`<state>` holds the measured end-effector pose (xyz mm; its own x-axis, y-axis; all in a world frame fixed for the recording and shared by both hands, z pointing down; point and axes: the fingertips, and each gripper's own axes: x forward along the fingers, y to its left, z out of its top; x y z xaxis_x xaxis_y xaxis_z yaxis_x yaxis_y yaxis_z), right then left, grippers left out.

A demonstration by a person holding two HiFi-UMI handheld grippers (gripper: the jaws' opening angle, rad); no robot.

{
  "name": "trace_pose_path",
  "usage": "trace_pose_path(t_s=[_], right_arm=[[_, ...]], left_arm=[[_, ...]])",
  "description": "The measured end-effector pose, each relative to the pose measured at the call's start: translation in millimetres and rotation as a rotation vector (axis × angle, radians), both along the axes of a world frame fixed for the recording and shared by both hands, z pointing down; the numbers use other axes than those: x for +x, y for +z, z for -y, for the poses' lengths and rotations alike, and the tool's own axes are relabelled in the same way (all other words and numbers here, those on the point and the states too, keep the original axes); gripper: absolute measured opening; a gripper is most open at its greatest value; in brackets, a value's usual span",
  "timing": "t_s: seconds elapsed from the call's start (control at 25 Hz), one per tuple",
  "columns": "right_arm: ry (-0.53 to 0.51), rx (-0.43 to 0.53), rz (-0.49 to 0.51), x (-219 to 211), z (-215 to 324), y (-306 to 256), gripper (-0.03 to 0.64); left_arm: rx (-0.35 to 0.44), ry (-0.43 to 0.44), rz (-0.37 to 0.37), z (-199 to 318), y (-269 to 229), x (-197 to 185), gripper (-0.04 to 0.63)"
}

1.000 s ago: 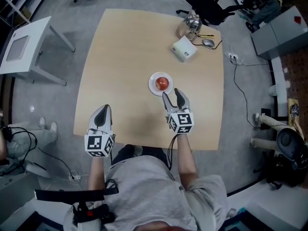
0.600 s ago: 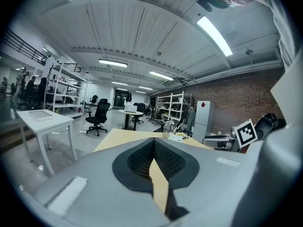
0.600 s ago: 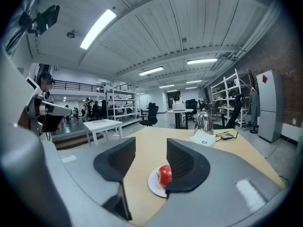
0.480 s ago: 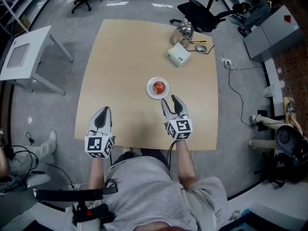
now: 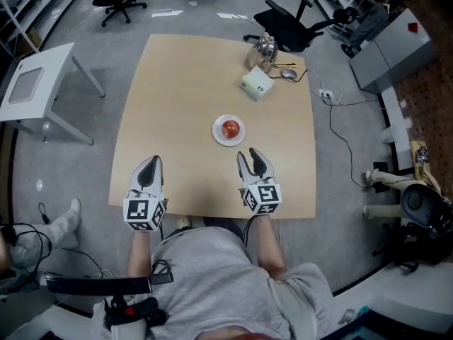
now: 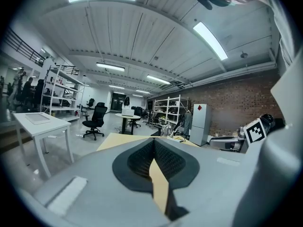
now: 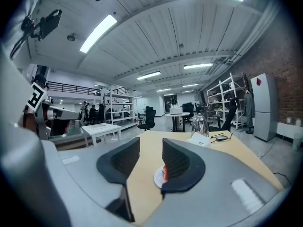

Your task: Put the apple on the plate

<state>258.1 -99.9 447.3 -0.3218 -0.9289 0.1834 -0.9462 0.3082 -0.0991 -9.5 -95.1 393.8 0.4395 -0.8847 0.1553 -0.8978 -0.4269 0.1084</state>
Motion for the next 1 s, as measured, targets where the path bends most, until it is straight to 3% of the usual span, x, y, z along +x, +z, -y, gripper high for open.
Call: trace_pose_path(t_s=[1.0], right_arm=[[0.070, 0.056, 0.003, 1, -48, -18, 0.044]], left_arm=[[0.033, 0.033, -0.011, -16, -2, -4, 0.020]])
